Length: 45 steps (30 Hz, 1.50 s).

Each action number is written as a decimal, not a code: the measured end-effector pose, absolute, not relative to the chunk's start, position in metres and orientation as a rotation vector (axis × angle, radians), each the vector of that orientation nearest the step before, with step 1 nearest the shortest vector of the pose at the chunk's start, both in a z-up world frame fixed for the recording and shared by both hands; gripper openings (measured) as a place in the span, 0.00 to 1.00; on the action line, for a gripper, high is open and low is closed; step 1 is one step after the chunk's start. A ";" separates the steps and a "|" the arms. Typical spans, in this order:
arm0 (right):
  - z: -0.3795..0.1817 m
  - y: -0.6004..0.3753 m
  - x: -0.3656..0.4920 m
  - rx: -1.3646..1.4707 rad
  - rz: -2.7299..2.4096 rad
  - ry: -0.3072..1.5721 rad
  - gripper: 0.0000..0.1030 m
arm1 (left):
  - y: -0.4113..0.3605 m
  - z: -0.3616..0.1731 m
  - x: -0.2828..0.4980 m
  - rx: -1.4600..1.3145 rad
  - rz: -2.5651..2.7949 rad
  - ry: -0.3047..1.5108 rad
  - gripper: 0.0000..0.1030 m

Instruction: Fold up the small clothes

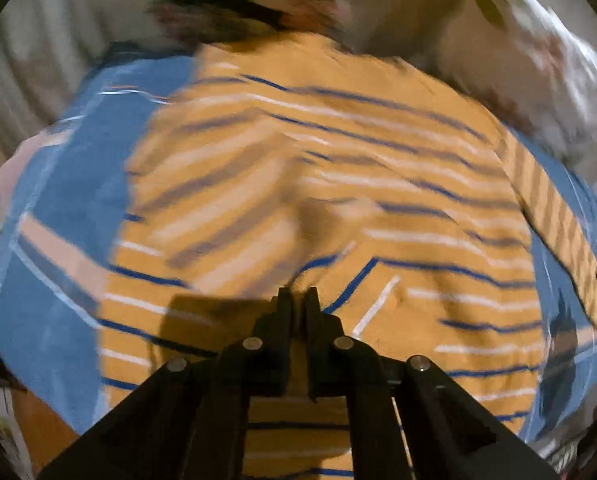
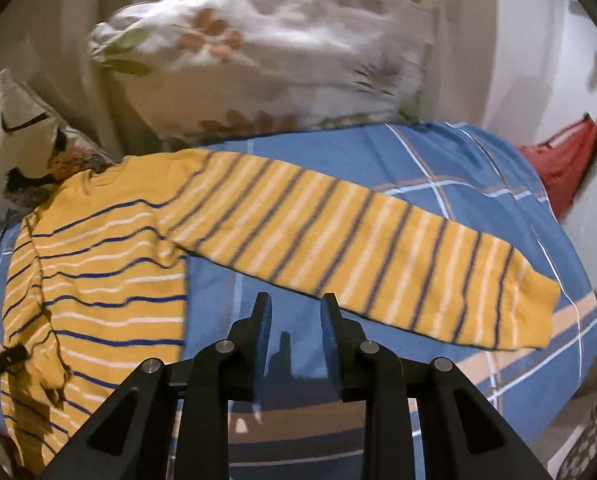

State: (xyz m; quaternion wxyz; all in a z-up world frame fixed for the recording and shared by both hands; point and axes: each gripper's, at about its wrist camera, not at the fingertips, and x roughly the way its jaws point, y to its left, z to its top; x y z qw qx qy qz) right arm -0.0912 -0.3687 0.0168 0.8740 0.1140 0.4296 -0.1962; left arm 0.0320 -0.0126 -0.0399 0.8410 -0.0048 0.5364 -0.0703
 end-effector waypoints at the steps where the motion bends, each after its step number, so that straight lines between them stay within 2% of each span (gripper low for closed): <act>1: 0.018 -0.363 -0.088 0.236 -0.399 0.898 0.27 | 0.006 -0.036 0.036 -0.034 -0.104 1.118 0.06; 11: 0.002 -0.327 -0.059 0.244 -0.365 0.956 0.27 | 0.219 -0.027 0.085 -0.188 0.456 1.031 0.06; 15: -0.005 -0.318 -0.054 0.268 -0.374 0.991 0.27 | 0.265 -0.027 0.086 -0.244 0.511 1.016 0.07; 16: -0.008 -0.317 -0.054 0.283 -0.376 1.002 0.31 | 0.269 -0.028 0.085 -0.253 0.491 1.016 0.07; 19: -0.015 -0.313 -0.060 0.333 -0.382 1.029 0.47 | 0.262 -0.024 0.075 -0.244 0.395 1.018 0.07; 24: -0.024 -0.307 -0.078 0.408 -0.330 1.057 0.48 | 0.221 -0.021 0.044 -0.224 0.181 1.032 0.15; 32: -0.053 -0.302 -0.107 0.557 -0.125 1.132 0.48 | 0.159 -0.046 -0.013 -0.266 0.014 1.152 0.16; 34: -0.059 -0.305 -0.116 0.605 -0.082 1.136 0.48 | 0.153 -0.051 -0.023 -0.287 -0.008 1.169 0.19; 36: -0.062 -0.308 -0.124 0.664 -0.017 1.130 0.48 | 0.142 -0.060 -0.037 -0.325 -0.057 1.201 0.26; 40: -0.072 -0.307 -0.133 0.786 0.148 1.151 0.49 | 0.124 -0.076 -0.057 -0.401 -0.137 1.245 0.27; 43: -0.083 -0.298 -0.142 0.874 0.271 1.169 0.50 | 0.112 -0.080 -0.068 -0.436 -0.177 1.221 0.40; 44: -0.086 -0.294 -0.144 0.883 0.299 1.171 0.51 | 0.110 -0.080 -0.071 -0.449 -0.196 1.211 0.50; 45: -0.087 -0.291 -0.146 0.886 0.322 1.174 0.51 | 0.109 -0.080 -0.072 -0.461 -0.208 1.209 0.53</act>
